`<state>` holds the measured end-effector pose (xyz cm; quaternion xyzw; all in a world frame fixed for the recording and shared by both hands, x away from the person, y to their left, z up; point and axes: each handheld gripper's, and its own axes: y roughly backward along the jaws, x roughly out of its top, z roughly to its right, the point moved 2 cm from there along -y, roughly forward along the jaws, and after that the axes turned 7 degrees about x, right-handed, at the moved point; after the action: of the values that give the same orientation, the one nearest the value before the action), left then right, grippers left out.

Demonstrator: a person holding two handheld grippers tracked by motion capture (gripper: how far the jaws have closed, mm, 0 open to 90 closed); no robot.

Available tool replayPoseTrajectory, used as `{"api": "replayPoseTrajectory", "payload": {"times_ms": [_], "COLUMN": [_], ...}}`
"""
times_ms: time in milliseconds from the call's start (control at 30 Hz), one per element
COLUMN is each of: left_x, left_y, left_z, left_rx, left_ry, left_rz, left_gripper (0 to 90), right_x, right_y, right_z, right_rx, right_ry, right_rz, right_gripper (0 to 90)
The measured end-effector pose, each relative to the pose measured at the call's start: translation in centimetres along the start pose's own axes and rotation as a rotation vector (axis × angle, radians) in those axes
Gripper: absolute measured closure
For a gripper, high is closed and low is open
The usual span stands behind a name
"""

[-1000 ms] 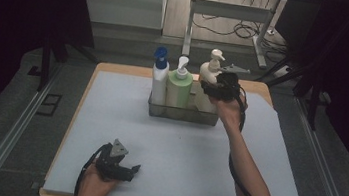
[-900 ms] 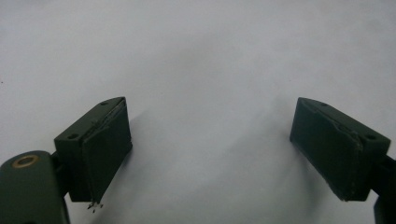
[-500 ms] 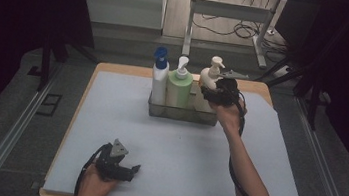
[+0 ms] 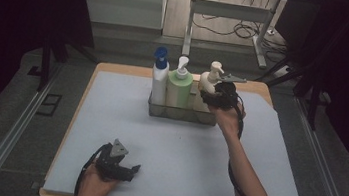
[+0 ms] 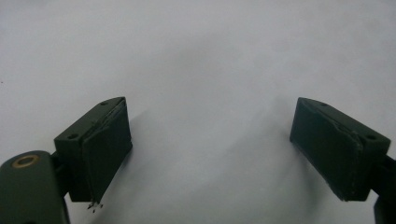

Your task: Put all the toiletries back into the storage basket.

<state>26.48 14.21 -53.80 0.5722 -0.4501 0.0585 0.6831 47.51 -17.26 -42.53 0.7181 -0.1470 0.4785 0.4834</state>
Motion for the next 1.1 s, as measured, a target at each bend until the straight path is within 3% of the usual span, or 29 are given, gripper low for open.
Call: {"api": "replayPoseTrajectory", "payload": {"times_ms": [433, 633, 767, 1100], "left_x": [0.0, 0.0, 0.0, 0.0], "left_y": [0.0, 0.0, 0.0, 0.0], "left_z": [0.0, 0.0, 0.0, 0.0], "left_rx": [0.0, 0.0, 0.0, -0.001], "left_ry": [0.0, 0.0, 0.0, 0.001], "left_rz": [0.0, 0.0, 0.0, 0.001], "left_gripper": [12.2, 12.2, 12.3, 12.2], "right_x": [-0.1, 0.0, 0.1, -0.5], "right_y": [-0.2, -0.2, 0.0, 0.9], "right_z": [0.3, 0.4, 0.7, 0.7], "right_rx": [0.012, 0.021, 0.037, 0.036], "right_ry": [-0.016, 0.013, -0.005, 0.025], "right_rz": [-0.02, -0.034, -0.026, -0.031], "right_gripper": [36.3, 35.2, 31.6, 31.4]}}
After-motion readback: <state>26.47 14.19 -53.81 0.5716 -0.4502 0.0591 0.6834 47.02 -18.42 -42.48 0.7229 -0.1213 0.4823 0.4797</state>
